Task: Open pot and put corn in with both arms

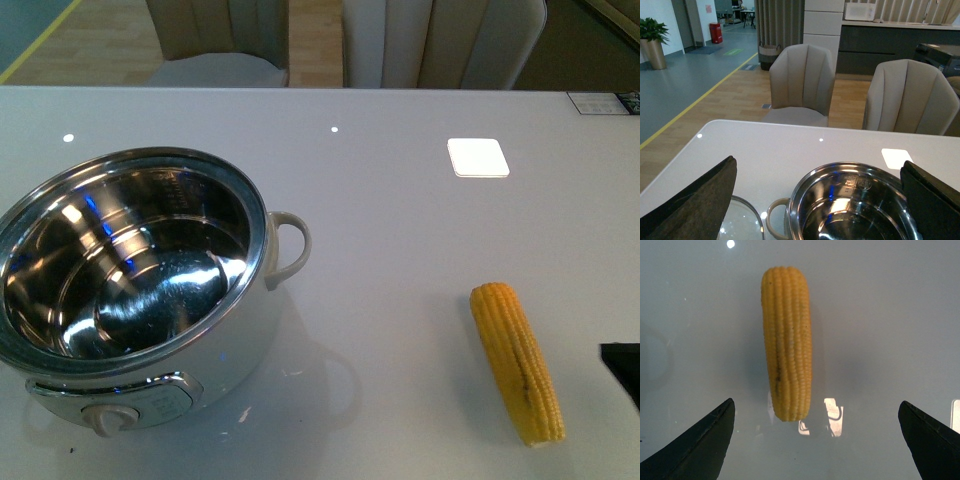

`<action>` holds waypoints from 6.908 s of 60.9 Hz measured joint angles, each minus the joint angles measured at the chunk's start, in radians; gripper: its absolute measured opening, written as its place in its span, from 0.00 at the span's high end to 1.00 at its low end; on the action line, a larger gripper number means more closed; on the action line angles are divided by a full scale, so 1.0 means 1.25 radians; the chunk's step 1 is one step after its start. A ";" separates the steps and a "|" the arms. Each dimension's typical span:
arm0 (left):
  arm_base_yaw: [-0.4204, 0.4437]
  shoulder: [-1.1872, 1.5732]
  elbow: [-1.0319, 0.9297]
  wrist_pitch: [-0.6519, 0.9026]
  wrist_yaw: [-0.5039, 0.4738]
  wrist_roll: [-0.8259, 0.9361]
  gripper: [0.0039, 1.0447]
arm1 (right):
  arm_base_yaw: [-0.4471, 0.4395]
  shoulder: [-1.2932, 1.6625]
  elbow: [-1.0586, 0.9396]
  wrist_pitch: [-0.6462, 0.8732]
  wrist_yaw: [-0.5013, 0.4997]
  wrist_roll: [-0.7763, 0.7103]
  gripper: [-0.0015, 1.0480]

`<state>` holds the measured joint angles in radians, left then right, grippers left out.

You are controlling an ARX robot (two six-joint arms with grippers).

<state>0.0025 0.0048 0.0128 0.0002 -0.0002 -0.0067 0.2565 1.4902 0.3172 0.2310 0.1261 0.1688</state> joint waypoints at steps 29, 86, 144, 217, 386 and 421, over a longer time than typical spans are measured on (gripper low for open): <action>0.000 0.000 0.000 0.000 0.000 0.000 0.07 | 0.009 0.409 0.208 0.093 -0.016 -0.036 0.08; 0.000 0.000 0.000 0.000 0.000 0.000 0.07 | 0.013 0.375 0.263 0.064 -0.060 0.003 0.74; 0.000 0.000 0.000 0.000 0.000 0.000 0.07 | 0.263 0.381 0.686 -0.080 -0.174 0.423 0.78; 0.000 0.000 0.000 0.000 0.000 0.000 0.07 | 0.386 0.572 0.858 -0.197 -0.328 0.568 0.81; 0.000 0.000 0.000 0.000 0.000 0.000 0.07 | -0.203 -0.898 -0.240 0.109 -0.100 -0.130 0.98; 0.000 0.000 0.000 0.000 0.000 0.000 0.07 | -0.203 -1.106 -0.240 -0.119 -0.102 -0.131 0.98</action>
<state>0.0025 0.0048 0.0128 -0.0002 -0.0002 -0.0067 0.0032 0.1074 0.0177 0.0818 -0.0017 0.0055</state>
